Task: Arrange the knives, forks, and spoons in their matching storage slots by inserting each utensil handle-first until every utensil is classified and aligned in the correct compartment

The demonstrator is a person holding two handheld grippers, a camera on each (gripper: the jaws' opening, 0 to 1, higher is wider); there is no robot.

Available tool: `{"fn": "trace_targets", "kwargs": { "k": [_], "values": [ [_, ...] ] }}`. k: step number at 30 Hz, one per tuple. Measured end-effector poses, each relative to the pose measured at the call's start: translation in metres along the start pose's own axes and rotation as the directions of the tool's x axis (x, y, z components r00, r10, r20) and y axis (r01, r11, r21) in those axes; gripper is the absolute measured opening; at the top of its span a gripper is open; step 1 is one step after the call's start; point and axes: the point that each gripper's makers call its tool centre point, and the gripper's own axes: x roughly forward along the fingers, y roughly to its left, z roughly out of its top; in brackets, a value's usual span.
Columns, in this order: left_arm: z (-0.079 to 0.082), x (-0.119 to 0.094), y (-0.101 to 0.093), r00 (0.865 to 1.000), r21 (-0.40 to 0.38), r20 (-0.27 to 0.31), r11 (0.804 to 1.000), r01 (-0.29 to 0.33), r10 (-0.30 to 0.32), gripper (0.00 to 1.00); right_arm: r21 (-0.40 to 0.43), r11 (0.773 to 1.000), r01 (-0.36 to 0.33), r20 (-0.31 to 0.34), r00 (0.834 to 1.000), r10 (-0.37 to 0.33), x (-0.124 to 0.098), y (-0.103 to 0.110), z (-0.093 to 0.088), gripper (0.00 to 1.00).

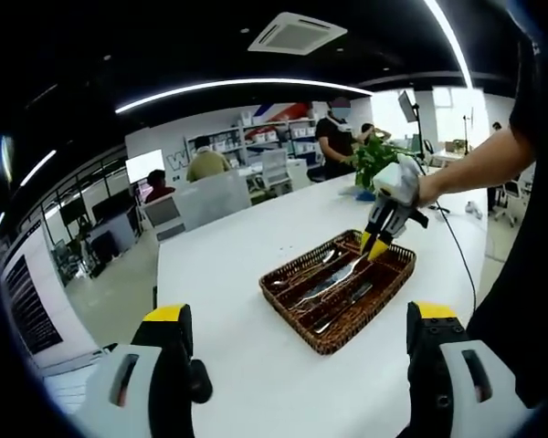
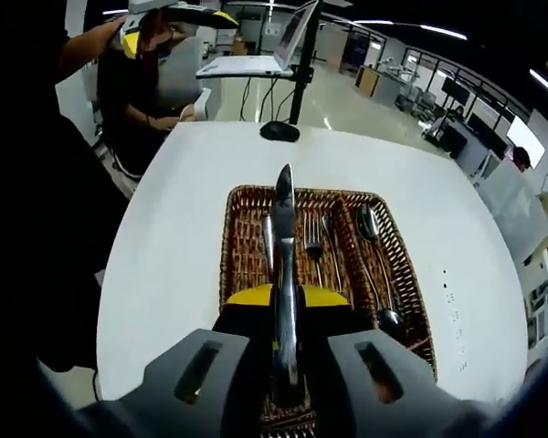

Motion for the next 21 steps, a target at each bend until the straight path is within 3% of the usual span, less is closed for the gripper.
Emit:
{"fn": "trace_targets", "kwargs": {
  "k": [12,21],
  "values": [
    [-0.004,-0.002,-0.002,1.000,-0.006,-0.005,1.000,-0.009,0.008,0.99,0.026,0.998,-0.052,-0.033,0.998,0.053,0.039,0.018,-0.019,0.06],
    [-0.005,-0.009,0.001,1.000,-0.010,-0.005,1.000,-0.027,0.027,0.99,0.002,0.995,-0.097,-0.068,0.993,0.097,0.054,0.030,-0.027,0.06]
  ]
}}
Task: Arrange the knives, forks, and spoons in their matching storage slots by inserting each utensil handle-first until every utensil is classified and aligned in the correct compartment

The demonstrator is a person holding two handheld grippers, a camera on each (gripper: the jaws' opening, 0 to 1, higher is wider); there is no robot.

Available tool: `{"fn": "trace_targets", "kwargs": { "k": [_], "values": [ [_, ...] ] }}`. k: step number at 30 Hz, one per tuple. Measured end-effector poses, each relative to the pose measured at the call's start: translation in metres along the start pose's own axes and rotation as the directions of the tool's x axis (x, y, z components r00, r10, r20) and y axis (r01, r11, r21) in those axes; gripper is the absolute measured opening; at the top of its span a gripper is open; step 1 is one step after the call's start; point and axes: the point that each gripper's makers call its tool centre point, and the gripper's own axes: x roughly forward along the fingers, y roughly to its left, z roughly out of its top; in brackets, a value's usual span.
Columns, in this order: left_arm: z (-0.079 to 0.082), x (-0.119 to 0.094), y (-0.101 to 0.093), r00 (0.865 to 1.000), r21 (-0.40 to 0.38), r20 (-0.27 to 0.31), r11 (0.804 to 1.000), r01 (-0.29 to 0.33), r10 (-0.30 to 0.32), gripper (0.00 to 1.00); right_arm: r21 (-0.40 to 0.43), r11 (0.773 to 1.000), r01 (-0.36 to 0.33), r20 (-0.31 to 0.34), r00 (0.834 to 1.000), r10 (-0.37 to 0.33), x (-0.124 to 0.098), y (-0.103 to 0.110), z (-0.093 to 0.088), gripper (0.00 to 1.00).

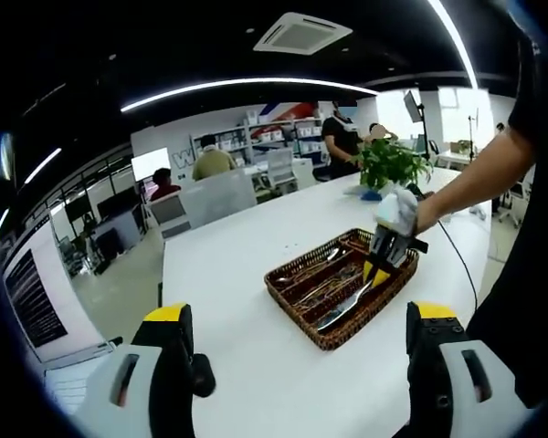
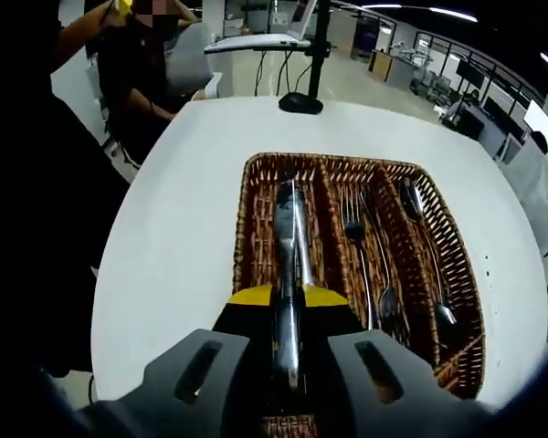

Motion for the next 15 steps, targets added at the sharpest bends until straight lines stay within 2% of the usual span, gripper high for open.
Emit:
{"fn": "trace_targets", "kwargs": {
  "k": [5,11,15],
  "values": [
    [-0.001,-0.005,-0.001,1.000,0.002,-0.004,1.000,-0.001,0.001,0.99,0.003,1.000,-0.020,-0.064,0.998,0.020,0.015,0.000,-0.014,0.06],
    [-0.004,-0.010,0.003,1.000,-0.006,-0.006,1.000,-0.017,0.017,0.99,0.074,0.997,-0.025,-0.122,0.992,0.034,0.027,0.001,-0.030,0.07],
    [-0.008,-0.014,0.004,1.000,-0.013,-0.012,1.000,-0.025,0.025,0.99,0.055,0.998,-0.014,-0.151,0.988,0.022,0.032,0.001,-0.038,0.07]
  ]
}}
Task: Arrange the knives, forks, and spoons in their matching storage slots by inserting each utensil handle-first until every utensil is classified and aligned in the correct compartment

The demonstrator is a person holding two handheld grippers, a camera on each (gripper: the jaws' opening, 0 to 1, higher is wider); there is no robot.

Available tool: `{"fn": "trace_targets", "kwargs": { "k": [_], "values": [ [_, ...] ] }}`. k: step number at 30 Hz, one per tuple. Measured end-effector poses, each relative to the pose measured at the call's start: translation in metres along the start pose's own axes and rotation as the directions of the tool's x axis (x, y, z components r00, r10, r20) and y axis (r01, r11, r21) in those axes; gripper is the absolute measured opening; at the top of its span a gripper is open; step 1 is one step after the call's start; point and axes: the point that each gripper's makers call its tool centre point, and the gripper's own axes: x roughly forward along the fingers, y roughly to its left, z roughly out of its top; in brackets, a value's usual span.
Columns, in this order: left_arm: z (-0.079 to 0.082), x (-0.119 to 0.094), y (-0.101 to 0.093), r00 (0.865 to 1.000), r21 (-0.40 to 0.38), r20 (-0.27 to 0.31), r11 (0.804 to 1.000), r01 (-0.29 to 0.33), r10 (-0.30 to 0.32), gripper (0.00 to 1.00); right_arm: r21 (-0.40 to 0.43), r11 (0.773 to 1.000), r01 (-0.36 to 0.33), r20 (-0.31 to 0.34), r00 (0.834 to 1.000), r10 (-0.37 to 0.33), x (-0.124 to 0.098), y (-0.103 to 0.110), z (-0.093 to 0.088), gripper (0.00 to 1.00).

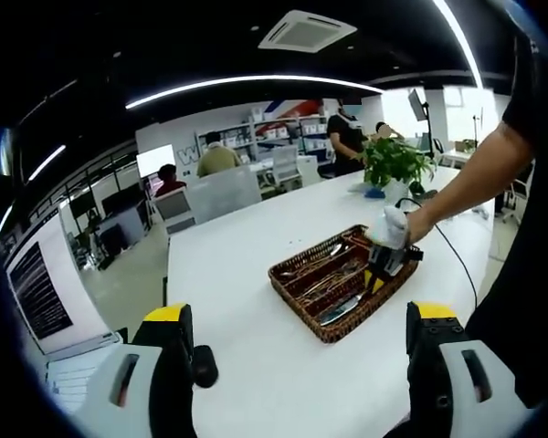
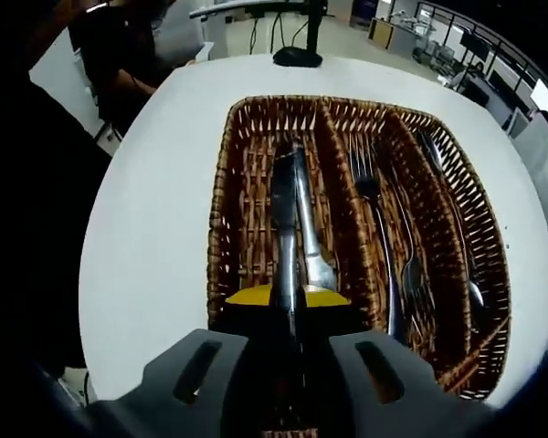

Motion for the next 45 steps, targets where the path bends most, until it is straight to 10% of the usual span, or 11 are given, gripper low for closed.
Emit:
{"fn": "trace_targets", "kwargs": {
  "k": [7,18,26,36,45],
  "values": [
    [-0.002,0.000,-0.001,1.000,-0.005,-0.007,1.000,0.001,-0.002,0.99,-0.096,0.995,-0.018,0.028,0.999,0.021,0.000,0.005,0.003,0.07],
    [0.005,0.005,-0.001,1.000,0.019,-0.006,1.000,0.019,-0.019,0.99,-0.002,1.000,0.002,0.032,0.999,-0.002,0.000,0.002,0.003,0.10],
    [0.008,0.014,-0.008,0.999,0.027,-0.007,0.998,0.049,-0.049,0.99,0.103,0.994,0.029,0.175,0.983,-0.047,-0.024,-0.010,0.029,0.34],
    [0.019,0.035,-0.008,0.999,0.069,0.034,0.997,0.036,-0.038,0.99,0.263,0.959,0.110,0.401,0.891,-0.212,-0.085,-0.024,0.065,0.75],
    [0.023,0.056,-0.009,0.996,0.014,0.037,0.996,0.083,-0.083,0.99,0.408,0.886,0.221,0.391,0.834,-0.389,-0.133,-0.039,0.048,1.00]
  ]
}}
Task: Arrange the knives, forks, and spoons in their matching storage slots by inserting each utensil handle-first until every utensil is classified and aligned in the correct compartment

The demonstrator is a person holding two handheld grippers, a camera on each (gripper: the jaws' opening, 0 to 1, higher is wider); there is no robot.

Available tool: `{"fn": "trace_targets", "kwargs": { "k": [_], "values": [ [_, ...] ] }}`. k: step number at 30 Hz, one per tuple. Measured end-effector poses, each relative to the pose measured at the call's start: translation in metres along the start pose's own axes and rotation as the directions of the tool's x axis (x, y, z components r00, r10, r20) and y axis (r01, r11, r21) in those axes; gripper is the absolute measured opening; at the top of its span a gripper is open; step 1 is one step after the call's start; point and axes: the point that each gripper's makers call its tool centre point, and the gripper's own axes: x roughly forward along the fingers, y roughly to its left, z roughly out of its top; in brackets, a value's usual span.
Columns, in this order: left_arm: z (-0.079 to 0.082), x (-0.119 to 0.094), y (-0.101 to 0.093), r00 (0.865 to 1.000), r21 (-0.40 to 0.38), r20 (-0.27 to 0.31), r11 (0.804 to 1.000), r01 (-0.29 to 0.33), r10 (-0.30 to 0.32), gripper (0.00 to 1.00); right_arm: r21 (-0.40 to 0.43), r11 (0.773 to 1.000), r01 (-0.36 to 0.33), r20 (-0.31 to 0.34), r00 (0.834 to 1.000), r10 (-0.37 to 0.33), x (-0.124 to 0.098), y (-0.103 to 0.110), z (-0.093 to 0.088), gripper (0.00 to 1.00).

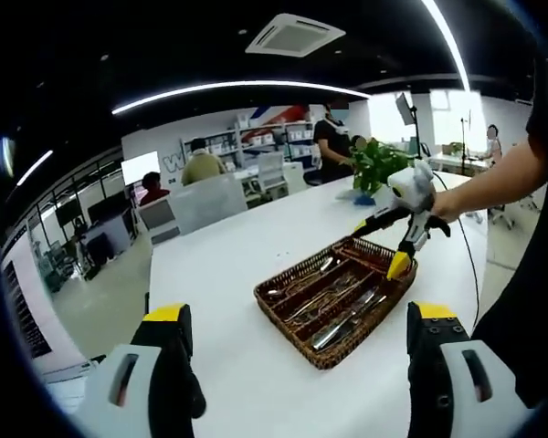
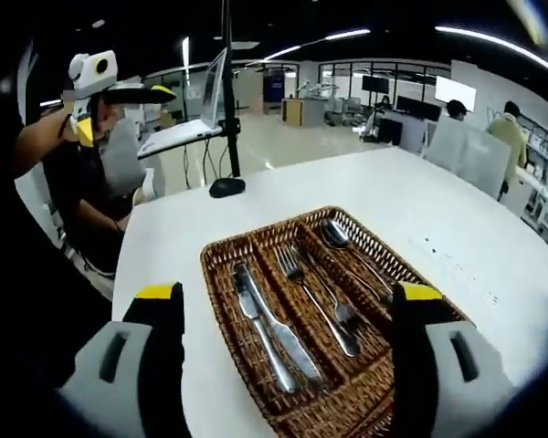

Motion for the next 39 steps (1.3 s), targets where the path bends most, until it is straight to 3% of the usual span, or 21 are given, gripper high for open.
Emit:
{"fn": "trace_targets", "kwargs": {
  "k": [11,13,14,15,18,31,33,39],
  "values": [
    [0.006,0.016,-0.006,1.000,0.006,0.003,1.000,0.026,-0.026,0.99,0.067,0.994,0.091,0.038,0.995,-0.094,-0.044,-0.015,0.001,1.00],
    [0.006,0.023,-0.006,1.000,-0.006,0.006,1.000,0.029,-0.028,0.99,0.125,0.986,0.111,0.030,0.993,-0.116,-0.060,-0.019,-0.001,1.00],
    [0.003,0.026,-0.008,0.999,-0.009,-0.003,0.999,0.036,-0.036,0.99,0.132,0.984,0.122,0.022,0.992,-0.126,-0.064,-0.021,-0.003,1.00],
    [0.001,0.030,-0.010,0.999,-0.012,-0.012,0.999,0.043,-0.043,0.99,0.128,0.976,0.174,0.001,0.984,-0.176,-0.082,-0.030,-0.008,1.00],
    [-0.003,0.036,-0.006,0.999,-0.023,-0.011,0.999,0.038,-0.038,0.99,0.136,0.969,0.206,-0.007,0.978,-0.207,-0.096,-0.036,-0.011,1.00],
    [-0.007,0.037,-0.017,0.998,-0.027,-0.009,0.998,0.058,-0.058,0.99,0.201,0.937,0.287,-0.007,0.957,-0.292,-0.144,-0.041,-0.039,1.00],
    [-0.012,0.037,-0.020,0.997,-0.052,-0.025,0.996,0.072,-0.073,0.99,0.216,0.920,0.328,-0.014,0.943,-0.333,-0.153,-0.045,-0.044,1.00],
    [-0.017,0.035,-0.022,0.997,-0.059,-0.049,0.996,0.061,-0.064,0.99,0.217,0.914,0.342,-0.020,0.938,-0.346,-0.170,-0.038,-0.050,1.00]
  ]
}}
